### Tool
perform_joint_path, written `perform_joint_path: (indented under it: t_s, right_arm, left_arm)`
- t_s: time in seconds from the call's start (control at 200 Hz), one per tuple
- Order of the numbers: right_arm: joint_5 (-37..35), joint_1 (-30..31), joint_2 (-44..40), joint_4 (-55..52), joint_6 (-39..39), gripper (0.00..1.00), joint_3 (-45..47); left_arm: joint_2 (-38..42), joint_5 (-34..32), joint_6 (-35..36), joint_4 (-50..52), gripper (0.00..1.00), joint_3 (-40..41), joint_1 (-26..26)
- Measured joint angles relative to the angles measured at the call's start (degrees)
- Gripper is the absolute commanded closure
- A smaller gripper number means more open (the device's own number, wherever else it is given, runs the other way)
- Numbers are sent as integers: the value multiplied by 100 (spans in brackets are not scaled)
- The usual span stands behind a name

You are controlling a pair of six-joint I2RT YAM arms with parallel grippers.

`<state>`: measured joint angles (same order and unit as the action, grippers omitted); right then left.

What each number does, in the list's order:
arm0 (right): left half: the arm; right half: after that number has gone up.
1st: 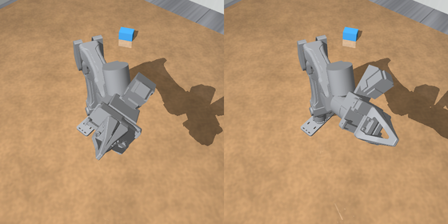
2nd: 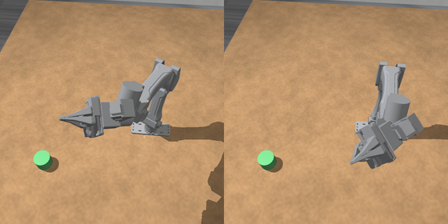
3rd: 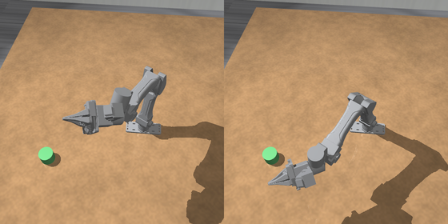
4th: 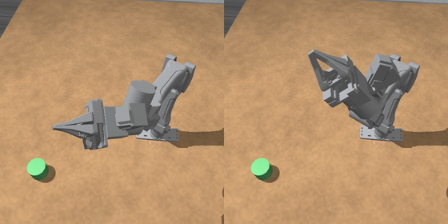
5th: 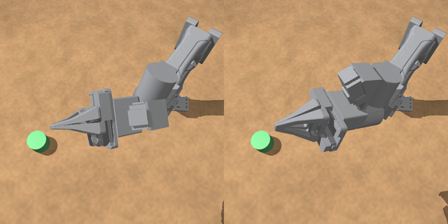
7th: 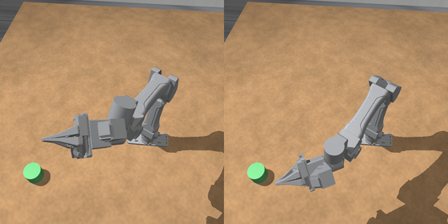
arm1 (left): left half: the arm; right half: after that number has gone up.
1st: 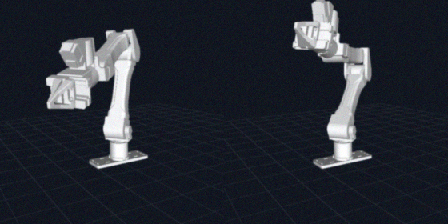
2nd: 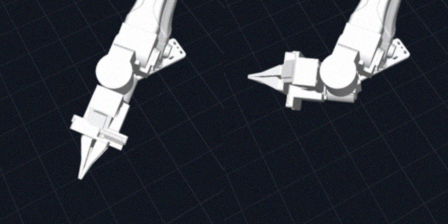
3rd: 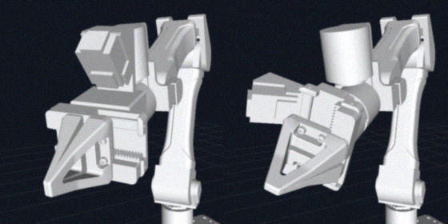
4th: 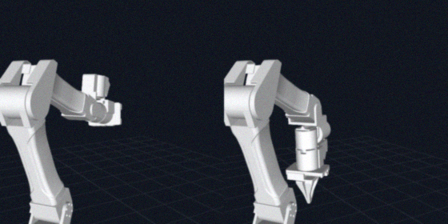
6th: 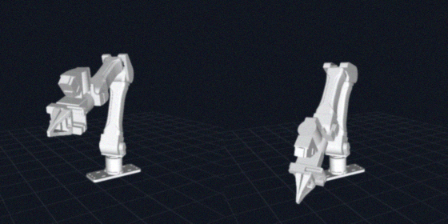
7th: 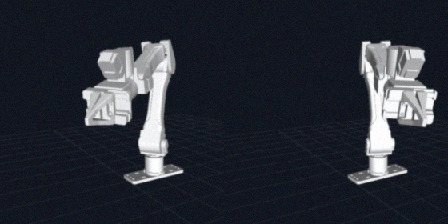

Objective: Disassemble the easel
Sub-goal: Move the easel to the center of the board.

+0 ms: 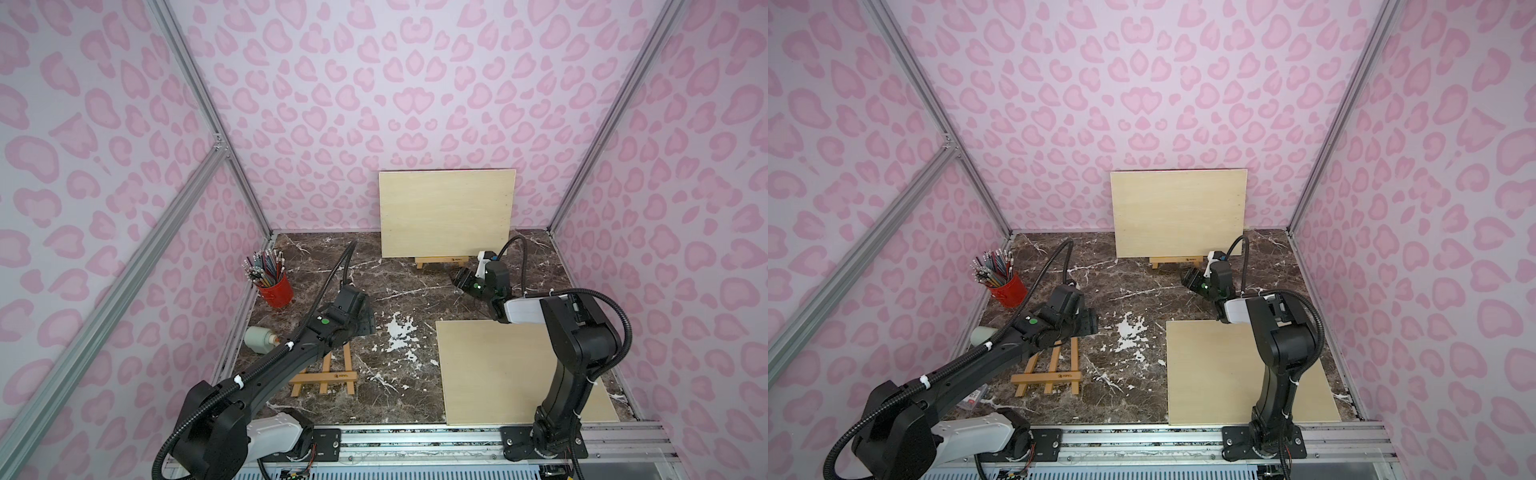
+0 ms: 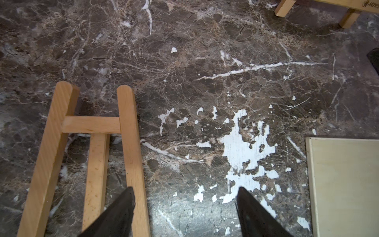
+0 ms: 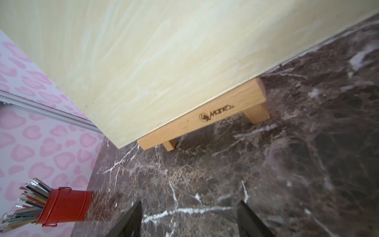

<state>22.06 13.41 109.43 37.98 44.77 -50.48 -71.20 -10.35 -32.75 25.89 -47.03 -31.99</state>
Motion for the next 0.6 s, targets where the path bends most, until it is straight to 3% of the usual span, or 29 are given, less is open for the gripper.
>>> perform_joint_path:
  t_s: [0.605]
  right_arm:
    - [-68, -81, 1427, 1961, 1591, 26, -664]
  left_arm:
    - [-271, 138, 234, -372, 17, 57, -11]
